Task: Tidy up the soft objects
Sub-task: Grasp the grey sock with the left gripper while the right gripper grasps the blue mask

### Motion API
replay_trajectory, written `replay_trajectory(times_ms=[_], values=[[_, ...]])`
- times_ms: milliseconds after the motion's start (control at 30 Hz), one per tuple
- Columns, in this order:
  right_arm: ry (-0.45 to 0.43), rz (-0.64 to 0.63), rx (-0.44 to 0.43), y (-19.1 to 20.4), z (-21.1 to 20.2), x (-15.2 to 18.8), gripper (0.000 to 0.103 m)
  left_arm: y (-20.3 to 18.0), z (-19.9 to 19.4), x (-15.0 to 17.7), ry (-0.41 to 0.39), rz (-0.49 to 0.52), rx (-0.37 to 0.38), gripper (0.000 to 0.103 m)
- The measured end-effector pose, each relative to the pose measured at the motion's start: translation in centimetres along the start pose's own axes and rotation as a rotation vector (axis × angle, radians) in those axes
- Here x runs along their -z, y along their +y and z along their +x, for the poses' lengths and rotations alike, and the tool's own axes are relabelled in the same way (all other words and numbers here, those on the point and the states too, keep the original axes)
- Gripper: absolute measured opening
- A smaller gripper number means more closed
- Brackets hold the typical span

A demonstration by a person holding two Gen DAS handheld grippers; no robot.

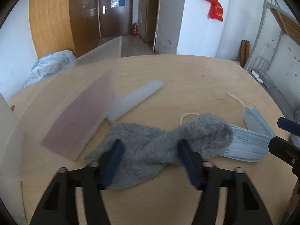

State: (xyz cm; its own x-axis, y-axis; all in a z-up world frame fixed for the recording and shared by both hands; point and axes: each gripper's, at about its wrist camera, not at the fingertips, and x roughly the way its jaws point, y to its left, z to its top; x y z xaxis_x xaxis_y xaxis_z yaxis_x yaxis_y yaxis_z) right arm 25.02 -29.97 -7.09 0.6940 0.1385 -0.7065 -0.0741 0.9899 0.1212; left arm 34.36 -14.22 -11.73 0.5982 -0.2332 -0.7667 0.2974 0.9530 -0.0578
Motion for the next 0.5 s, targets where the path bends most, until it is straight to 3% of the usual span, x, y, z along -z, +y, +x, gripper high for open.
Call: replay_trajectory(times_ms=[167,267,500], values=[[0.007,-0.001,0.004,-0.1,0.2,0.1,0.098,0.0,-0.3,0.1,0.0,0.017,-0.012,0.019],[0.012,0.006,0.007,-0.3,0.3,0.2,0.098,0.0,-0.7,0.4,0.001,0.028,-0.034,0.012],[0.036,-0.002,0.033,-0.2,1.3,-0.1,0.098,0.6,-3.6,0.5,-0.053,0.023,-0.037,0.012]])
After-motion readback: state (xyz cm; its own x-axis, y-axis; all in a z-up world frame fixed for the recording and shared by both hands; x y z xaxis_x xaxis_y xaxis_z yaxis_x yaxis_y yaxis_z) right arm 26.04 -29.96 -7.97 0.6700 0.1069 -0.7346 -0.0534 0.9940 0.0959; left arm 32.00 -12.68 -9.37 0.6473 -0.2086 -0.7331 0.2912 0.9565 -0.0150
